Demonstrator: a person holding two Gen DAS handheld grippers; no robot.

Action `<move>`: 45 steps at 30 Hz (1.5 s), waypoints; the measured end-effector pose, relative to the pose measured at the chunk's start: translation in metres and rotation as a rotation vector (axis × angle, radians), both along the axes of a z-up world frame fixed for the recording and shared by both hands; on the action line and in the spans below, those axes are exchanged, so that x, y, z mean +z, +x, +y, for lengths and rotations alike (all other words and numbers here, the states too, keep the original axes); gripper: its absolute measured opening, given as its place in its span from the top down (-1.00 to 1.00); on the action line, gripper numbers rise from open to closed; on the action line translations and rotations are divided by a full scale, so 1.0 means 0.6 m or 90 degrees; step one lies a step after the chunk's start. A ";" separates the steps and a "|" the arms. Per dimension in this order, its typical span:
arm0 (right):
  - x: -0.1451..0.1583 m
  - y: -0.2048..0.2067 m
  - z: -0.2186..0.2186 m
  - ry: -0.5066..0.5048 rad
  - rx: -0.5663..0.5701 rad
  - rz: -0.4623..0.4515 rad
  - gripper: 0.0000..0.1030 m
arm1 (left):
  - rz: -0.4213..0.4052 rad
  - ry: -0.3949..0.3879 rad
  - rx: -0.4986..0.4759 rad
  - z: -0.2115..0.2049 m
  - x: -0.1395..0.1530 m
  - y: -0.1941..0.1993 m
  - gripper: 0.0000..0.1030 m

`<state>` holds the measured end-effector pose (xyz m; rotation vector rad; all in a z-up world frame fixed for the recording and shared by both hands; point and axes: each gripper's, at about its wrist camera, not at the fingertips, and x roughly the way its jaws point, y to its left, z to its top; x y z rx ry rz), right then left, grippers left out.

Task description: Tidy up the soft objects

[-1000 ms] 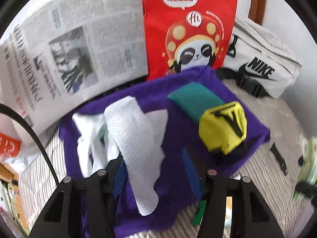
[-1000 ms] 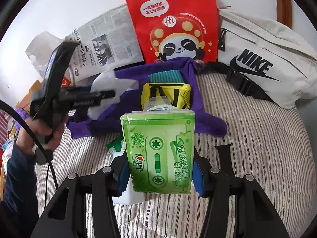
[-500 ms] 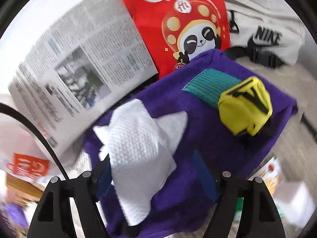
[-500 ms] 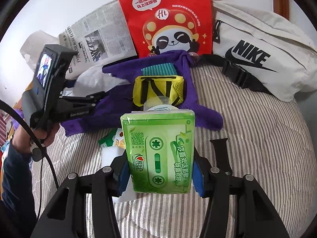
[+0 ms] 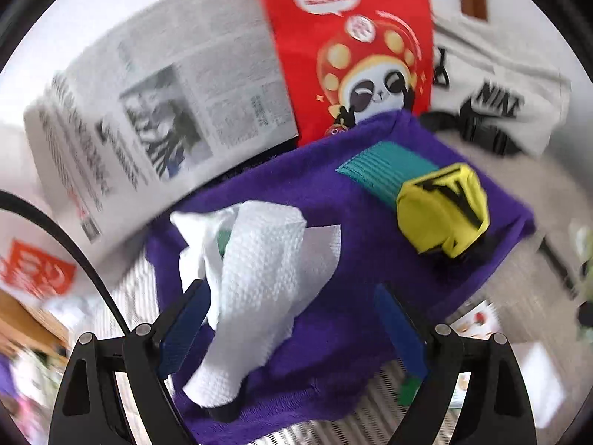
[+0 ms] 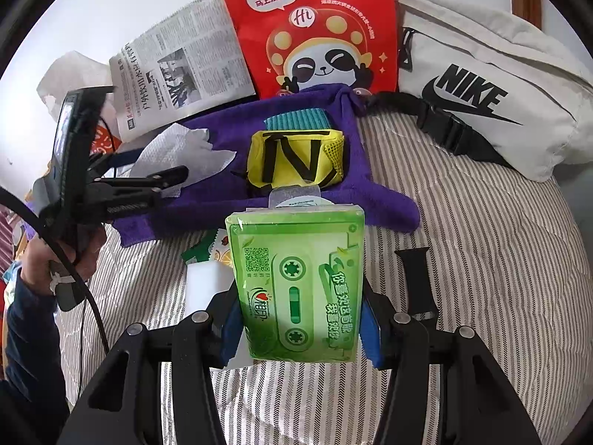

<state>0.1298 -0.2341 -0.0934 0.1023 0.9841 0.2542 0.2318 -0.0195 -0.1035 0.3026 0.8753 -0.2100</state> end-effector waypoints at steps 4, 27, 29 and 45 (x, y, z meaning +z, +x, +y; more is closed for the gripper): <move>0.001 0.000 -0.003 0.002 -0.005 -0.004 -0.01 | -0.010 -0.005 0.005 0.016 0.011 -0.018 -0.75; 0.043 0.029 0.050 -0.056 0.033 -0.033 -0.01 | 0.100 -0.244 -0.026 0.039 -0.059 0.054 0.84; 0.040 0.032 0.049 -0.062 0.029 -0.028 -0.01 | 0.105 -0.242 -0.033 0.021 -0.065 0.061 0.84; 0.032 0.047 0.049 -0.056 0.033 -0.025 -0.01 | 0.071 -0.188 0.010 0.061 -0.017 0.014 -0.35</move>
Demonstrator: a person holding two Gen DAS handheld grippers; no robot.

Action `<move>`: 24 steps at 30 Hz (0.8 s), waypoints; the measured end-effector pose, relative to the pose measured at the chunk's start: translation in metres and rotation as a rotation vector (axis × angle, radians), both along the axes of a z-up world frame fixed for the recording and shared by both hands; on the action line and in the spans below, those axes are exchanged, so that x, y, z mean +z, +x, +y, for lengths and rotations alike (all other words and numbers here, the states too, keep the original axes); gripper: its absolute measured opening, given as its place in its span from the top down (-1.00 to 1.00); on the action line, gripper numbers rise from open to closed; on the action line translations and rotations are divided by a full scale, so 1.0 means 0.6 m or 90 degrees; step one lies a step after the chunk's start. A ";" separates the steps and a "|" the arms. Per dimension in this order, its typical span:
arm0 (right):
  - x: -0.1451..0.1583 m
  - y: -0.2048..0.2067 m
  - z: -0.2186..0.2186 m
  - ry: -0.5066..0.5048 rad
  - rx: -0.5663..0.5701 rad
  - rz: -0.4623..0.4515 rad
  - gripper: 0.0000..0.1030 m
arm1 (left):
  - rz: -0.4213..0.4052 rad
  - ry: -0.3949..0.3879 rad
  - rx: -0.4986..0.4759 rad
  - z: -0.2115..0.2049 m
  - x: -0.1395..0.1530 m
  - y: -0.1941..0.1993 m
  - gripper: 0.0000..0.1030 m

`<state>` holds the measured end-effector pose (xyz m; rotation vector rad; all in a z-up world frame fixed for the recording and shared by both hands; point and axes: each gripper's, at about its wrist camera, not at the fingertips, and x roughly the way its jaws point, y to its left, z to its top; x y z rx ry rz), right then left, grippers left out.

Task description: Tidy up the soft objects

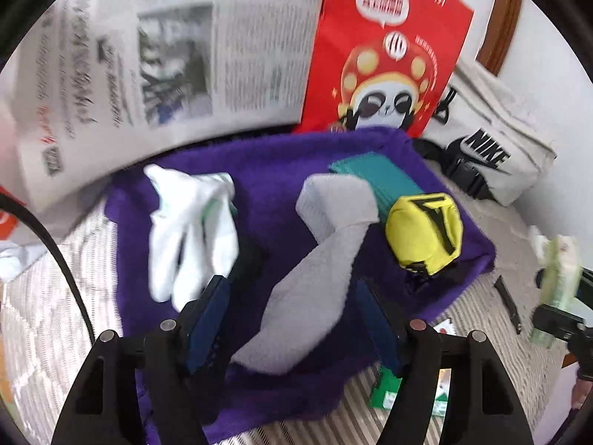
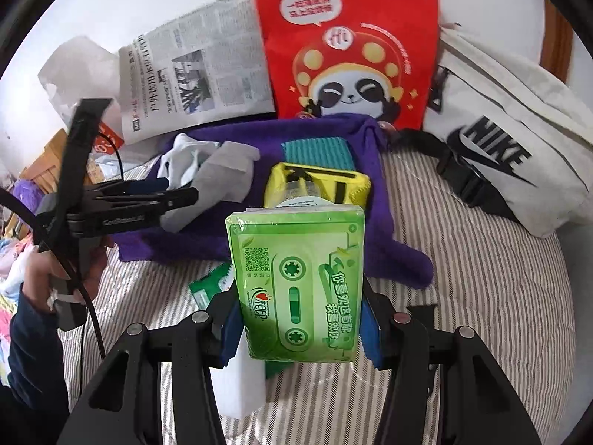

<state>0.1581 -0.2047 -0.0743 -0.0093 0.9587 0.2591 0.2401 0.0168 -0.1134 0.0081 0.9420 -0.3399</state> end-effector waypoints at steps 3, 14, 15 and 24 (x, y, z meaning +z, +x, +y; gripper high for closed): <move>0.006 0.007 0.015 -0.004 0.018 -0.005 -0.01 | -0.018 0.013 0.014 0.021 0.021 -0.019 -0.35; 0.013 0.081 0.119 0.012 0.101 0.025 -0.01 | -0.012 0.033 0.103 0.140 0.016 -0.106 -0.35; 0.005 0.092 0.136 0.003 0.110 0.033 -0.01 | -0.007 0.021 0.105 0.151 0.013 -0.113 -0.35; -0.067 0.170 0.214 -0.054 0.134 0.113 -0.01 | 0.007 -0.010 0.126 0.204 -0.002 -0.145 -0.35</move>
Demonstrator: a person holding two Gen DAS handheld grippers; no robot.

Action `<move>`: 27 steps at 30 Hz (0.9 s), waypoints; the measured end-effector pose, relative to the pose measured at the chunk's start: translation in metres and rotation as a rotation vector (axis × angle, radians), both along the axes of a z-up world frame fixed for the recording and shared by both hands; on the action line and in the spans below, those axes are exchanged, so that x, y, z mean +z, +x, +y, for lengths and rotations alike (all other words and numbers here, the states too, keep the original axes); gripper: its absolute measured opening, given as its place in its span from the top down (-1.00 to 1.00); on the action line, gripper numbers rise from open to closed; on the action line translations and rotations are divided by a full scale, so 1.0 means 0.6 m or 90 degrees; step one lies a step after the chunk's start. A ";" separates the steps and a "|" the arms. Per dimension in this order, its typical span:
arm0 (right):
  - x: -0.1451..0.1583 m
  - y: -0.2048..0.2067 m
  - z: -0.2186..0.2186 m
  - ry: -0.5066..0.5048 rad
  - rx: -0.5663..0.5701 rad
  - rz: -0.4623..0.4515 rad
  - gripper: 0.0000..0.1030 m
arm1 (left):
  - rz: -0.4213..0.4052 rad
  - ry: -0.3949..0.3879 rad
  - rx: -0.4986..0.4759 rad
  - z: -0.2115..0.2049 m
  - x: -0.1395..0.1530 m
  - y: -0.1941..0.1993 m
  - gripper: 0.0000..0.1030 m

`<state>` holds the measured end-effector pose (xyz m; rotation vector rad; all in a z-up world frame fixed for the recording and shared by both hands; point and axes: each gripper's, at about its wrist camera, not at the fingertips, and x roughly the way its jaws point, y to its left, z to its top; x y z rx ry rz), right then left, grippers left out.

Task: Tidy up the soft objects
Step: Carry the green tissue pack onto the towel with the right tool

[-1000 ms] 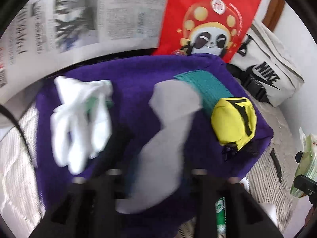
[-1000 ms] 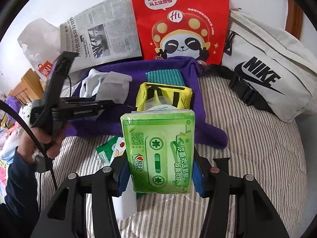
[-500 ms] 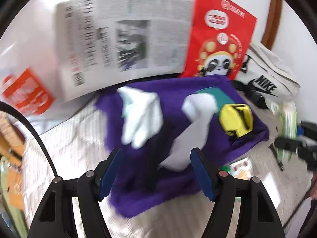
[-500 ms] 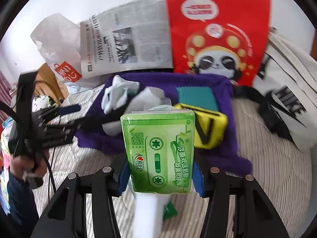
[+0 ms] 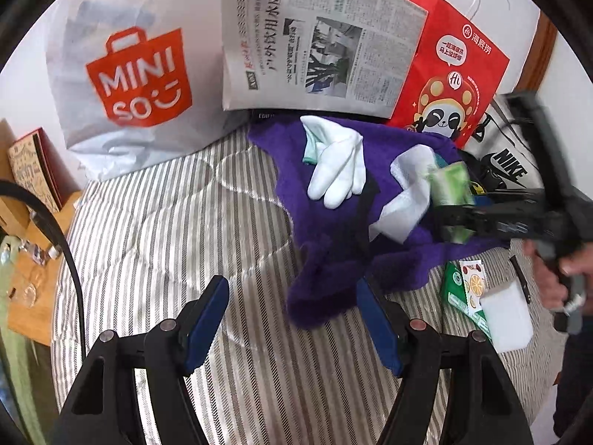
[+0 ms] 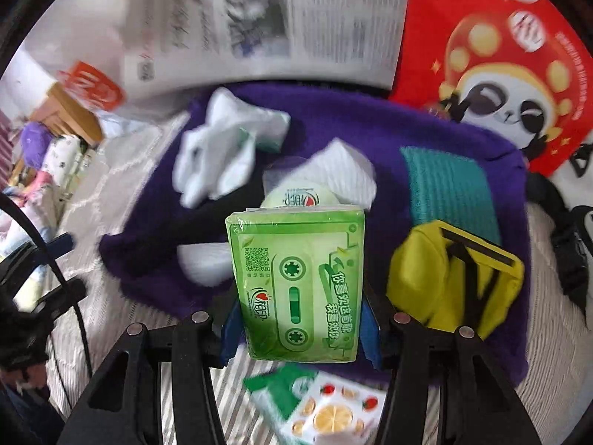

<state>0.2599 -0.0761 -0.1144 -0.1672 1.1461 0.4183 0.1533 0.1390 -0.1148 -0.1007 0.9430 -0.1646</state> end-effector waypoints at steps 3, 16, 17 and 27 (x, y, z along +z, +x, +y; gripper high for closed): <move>-0.031 0.032 0.013 -0.028 -0.006 0.033 -0.01 | -0.002 -0.001 0.003 0.008 -0.003 -0.003 -0.35; -0.058 0.049 0.049 -0.064 0.019 0.057 -0.03 | 0.002 -0.015 -0.003 0.014 -0.004 -0.009 -0.36; -0.057 0.048 0.050 -0.064 0.017 0.051 -0.07 | 0.003 -0.014 -0.004 0.013 -0.004 -0.009 -0.36; -0.049 0.039 0.070 -0.072 0.023 0.041 -0.51 | 0.004 0.004 -0.014 -0.001 0.004 -0.032 -0.36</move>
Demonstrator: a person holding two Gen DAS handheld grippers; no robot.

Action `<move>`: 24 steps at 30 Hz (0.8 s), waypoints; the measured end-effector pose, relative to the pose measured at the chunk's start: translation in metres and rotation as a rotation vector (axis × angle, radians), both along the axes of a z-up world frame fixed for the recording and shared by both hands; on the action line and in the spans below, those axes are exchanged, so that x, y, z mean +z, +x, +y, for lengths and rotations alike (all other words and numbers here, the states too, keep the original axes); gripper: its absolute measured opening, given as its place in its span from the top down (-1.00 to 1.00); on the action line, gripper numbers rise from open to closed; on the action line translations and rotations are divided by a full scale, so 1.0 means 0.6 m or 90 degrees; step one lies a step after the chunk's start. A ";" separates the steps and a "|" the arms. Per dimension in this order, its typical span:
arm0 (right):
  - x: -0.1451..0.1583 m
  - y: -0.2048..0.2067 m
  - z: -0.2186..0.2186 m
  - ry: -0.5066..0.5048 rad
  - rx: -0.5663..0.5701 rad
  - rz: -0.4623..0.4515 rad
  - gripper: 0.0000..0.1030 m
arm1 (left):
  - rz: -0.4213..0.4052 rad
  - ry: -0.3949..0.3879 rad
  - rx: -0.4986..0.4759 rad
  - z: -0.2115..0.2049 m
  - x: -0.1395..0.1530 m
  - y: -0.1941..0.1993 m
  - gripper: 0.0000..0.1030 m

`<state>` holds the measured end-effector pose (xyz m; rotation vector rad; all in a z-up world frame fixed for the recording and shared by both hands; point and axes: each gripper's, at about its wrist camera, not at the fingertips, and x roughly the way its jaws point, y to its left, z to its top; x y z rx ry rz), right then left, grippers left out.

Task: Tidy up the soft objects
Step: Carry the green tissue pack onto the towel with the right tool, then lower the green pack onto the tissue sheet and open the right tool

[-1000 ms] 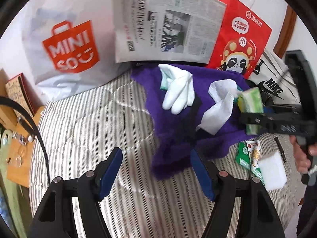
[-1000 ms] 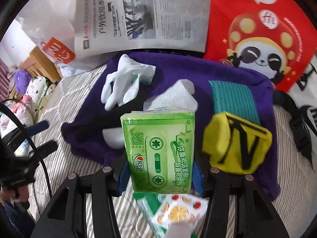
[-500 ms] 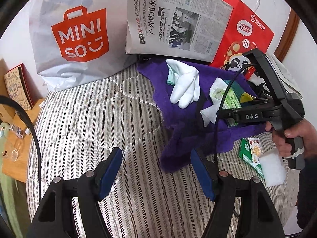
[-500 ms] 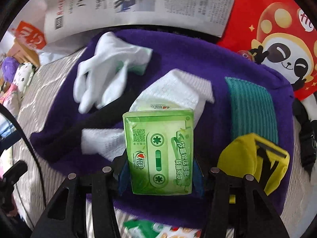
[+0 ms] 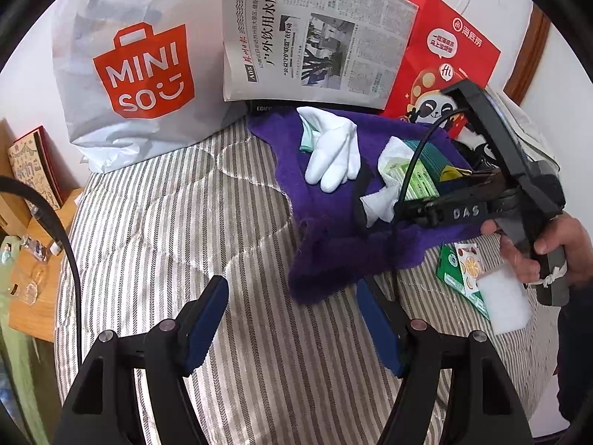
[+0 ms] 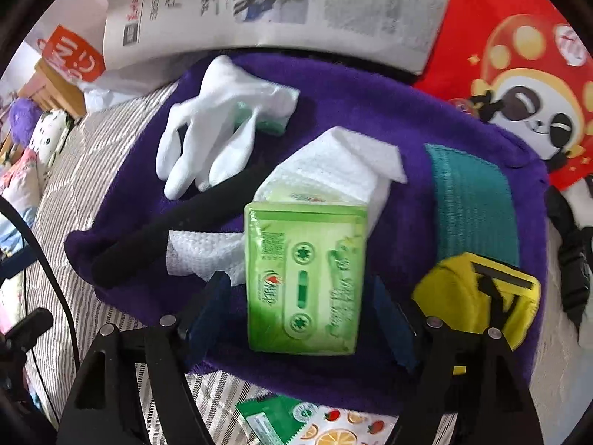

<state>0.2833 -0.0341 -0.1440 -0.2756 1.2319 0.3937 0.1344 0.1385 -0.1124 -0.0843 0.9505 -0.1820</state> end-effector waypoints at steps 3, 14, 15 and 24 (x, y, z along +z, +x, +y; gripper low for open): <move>0.022 -0.010 -0.023 0.008 -0.012 -0.020 -0.51 | 0.000 0.002 0.005 -0.001 0.002 -0.008 -0.36; 0.135 -0.103 -0.114 0.047 -0.029 -0.121 -0.51 | 0.007 0.002 -0.011 -0.036 0.005 -0.044 -0.36; 0.140 -0.123 -0.138 0.052 -0.043 -0.126 -0.51 | 0.008 0.000 -0.014 -0.044 0.005 -0.048 -0.36; 0.081 -0.234 -0.217 0.060 -0.090 -0.089 -0.51 | 0.022 -0.009 -0.043 -0.105 -0.009 -0.081 -0.36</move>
